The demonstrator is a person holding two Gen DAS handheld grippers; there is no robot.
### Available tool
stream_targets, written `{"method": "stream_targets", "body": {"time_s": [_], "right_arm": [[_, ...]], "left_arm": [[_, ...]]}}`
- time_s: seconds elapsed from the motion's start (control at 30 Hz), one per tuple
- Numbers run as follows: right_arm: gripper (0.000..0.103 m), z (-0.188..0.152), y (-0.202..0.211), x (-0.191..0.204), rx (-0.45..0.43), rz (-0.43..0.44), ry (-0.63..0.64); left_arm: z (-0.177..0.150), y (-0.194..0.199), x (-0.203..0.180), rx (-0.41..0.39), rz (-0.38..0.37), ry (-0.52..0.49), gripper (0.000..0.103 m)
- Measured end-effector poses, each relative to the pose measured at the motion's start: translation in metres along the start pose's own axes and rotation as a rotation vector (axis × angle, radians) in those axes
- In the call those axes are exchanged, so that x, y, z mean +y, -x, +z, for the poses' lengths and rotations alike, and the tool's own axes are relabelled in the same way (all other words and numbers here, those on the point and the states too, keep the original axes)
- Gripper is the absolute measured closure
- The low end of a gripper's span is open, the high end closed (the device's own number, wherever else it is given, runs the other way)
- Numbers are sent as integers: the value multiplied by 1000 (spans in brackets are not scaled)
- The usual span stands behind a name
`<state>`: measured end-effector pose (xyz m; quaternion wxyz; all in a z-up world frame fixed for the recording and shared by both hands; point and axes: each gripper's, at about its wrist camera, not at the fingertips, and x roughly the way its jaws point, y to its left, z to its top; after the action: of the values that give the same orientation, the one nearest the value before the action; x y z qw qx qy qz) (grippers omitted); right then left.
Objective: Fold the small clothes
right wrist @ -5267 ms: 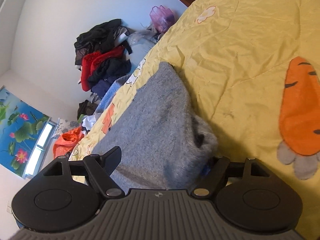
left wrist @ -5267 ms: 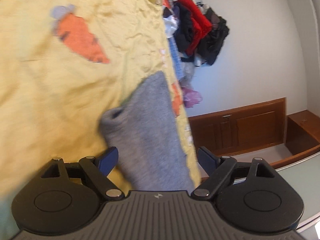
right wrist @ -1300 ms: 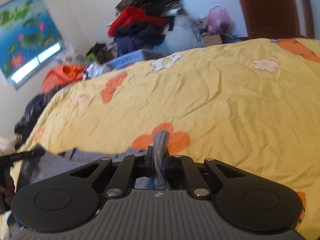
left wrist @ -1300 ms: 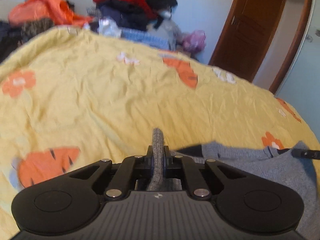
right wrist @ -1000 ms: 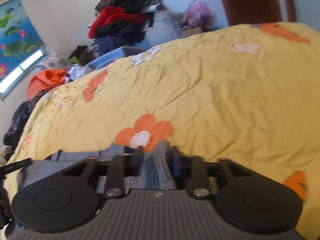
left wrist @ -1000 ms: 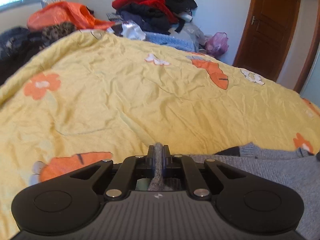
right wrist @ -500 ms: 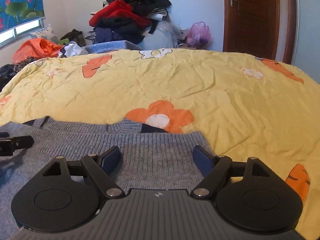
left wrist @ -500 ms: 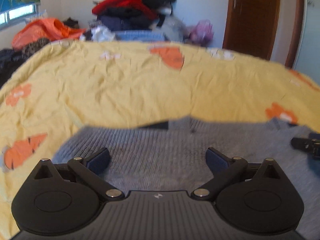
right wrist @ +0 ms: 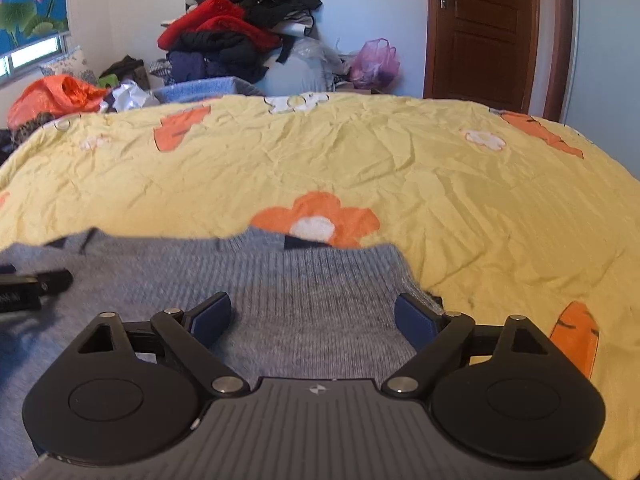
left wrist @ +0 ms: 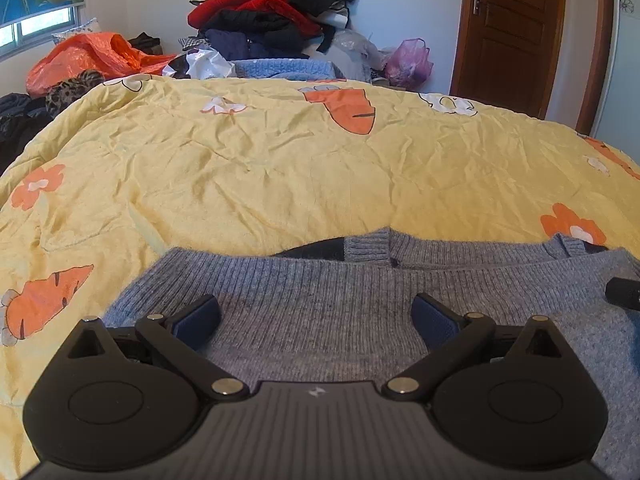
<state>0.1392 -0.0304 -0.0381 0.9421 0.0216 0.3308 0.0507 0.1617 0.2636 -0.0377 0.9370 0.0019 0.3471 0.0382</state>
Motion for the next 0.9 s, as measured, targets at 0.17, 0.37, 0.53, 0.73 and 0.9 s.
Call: {"method": "stream_targets", "body": {"time_s": [0.17,0.37,0.53,0.73,0.9], "right_arm": [[7,-1,-4,1,-8,-1,4],[5,0,-5,2,-4,1,9],[5,1,-5,2,-1,-5,15],[5,4,4,2,8,-2,17],[3,-7,61,-1,-64,86,-70]], "left_arm": [[-2,29,-6,-39,32,-25,0],[-20,64,-10,-58,-49,14,0],[-34,39,-4,-19,-35,27,0],[-29,37,-4,-16,-26,16,0],[-49,110,41,-132,-112,185,0]]}}
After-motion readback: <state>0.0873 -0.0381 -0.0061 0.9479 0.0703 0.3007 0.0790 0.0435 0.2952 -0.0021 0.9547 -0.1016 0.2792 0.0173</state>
